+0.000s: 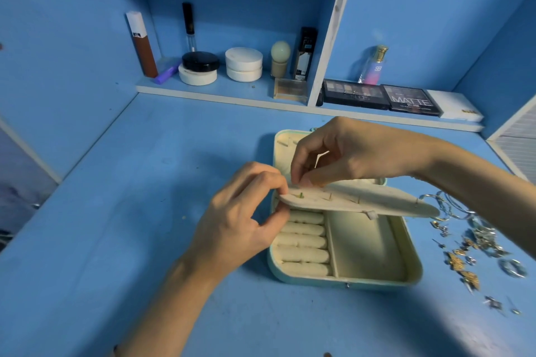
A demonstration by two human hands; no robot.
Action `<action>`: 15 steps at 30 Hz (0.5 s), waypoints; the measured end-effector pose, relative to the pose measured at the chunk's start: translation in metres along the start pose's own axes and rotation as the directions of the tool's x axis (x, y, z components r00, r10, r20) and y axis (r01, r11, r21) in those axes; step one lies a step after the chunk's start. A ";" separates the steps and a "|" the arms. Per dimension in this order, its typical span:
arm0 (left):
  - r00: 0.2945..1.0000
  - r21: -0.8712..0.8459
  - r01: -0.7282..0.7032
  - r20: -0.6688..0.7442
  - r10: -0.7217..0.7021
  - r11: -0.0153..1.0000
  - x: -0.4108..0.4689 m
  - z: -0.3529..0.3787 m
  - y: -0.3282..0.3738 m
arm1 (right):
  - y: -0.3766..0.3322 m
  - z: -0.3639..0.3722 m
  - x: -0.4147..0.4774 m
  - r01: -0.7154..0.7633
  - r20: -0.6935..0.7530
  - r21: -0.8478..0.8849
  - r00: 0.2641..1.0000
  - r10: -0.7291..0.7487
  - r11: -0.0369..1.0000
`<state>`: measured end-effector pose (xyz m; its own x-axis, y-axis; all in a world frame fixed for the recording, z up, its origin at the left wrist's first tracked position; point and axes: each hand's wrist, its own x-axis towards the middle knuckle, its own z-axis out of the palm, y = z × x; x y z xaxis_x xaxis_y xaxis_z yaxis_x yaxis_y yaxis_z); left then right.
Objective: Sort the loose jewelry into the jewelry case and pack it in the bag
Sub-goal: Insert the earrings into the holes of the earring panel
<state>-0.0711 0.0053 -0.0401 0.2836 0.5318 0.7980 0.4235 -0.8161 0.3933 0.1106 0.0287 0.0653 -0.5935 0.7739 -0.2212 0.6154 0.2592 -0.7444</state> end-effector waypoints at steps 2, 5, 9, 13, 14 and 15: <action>1.000 0.001 0.004 0.008 -0.004 1.000 0.000 -0.001 0.000 | -0.001 0.000 0.001 -0.003 0.006 -0.017 1.000 0.003 1.000; 1.000 -0.006 0.004 0.009 -0.004 1.000 0.000 -0.001 0.001 | -0.003 0.000 0.003 -0.014 0.011 -0.056 1.000 0.015 0.998; 1.000 0.002 -0.005 -0.002 0.005 1.000 -0.001 0.000 0.001 | -0.005 0.002 0.003 -0.020 -0.001 -0.122 1.000 0.020 0.992; 1.000 0.018 -0.017 -0.015 0.017 1.000 -0.001 0.000 0.002 | -0.006 0.006 0.003 -0.025 -0.045 -0.193 0.999 0.017 0.981; 1.000 0.022 -0.017 -0.021 0.017 1.000 -0.001 0.000 0.002 | -0.007 0.007 0.003 -0.028 -0.059 -0.208 0.998 0.015 0.978; 0.999 0.026 -0.016 -0.027 0.017 1.000 -0.001 0.000 0.002 | -0.007 0.007 0.002 -0.029 -0.071 -0.214 0.997 0.014 0.976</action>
<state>-0.0701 0.0030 -0.0403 0.2673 0.5116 0.8166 0.4414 -0.8183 0.3682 0.1010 0.0246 0.0655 -0.5466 0.8163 -0.1866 0.7289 0.3542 -0.5859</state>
